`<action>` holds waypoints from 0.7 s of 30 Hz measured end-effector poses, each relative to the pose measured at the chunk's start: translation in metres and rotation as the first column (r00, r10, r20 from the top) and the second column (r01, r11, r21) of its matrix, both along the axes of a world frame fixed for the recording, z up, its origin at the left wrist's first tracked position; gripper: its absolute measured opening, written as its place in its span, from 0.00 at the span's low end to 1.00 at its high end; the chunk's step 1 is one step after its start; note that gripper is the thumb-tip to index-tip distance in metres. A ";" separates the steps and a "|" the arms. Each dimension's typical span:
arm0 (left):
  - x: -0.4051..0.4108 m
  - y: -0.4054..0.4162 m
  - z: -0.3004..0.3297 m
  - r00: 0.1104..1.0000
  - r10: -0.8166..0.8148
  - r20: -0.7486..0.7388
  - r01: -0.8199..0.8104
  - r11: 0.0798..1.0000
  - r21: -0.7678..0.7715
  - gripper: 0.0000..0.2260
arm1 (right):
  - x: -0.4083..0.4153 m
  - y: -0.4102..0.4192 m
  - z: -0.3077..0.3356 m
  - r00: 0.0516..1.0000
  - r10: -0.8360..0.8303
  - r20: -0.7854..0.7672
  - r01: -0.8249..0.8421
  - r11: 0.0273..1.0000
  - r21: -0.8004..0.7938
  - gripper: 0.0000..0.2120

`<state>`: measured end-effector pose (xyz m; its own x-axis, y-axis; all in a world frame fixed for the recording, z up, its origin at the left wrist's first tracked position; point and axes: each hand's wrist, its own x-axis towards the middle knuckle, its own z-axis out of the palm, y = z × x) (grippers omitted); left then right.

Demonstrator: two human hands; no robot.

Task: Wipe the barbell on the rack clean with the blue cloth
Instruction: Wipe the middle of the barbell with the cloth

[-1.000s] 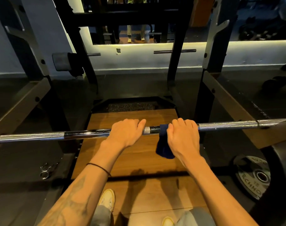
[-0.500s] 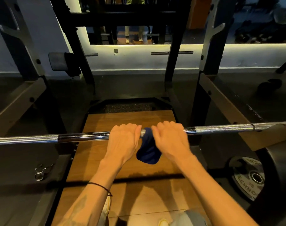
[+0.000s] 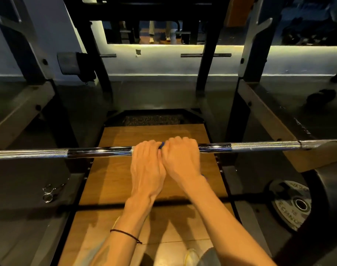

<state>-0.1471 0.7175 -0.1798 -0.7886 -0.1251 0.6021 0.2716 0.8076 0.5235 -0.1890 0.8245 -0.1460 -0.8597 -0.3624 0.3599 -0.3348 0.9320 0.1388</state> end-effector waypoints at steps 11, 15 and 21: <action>0.017 -0.011 0.004 0.994 0.111 0.019 -0.101 0.956 -0.274 0.08 | -0.029 0.137 -0.014 0.998 -0.064 -0.014 0.063 0.998 -0.023 0.22; 0.017 -0.003 0.007 0.988 0.149 0.040 -0.134 0.959 -0.250 0.06 | -0.021 0.141 -0.011 0.986 -0.155 -0.054 0.150 0.984 -0.092 0.18; 0.008 0.012 0.013 0.957 0.276 0.087 -0.260 0.953 -0.157 0.05 | -0.001 0.022 -0.001 0.999 0.043 -0.001 -0.043 0.999 -0.017 0.15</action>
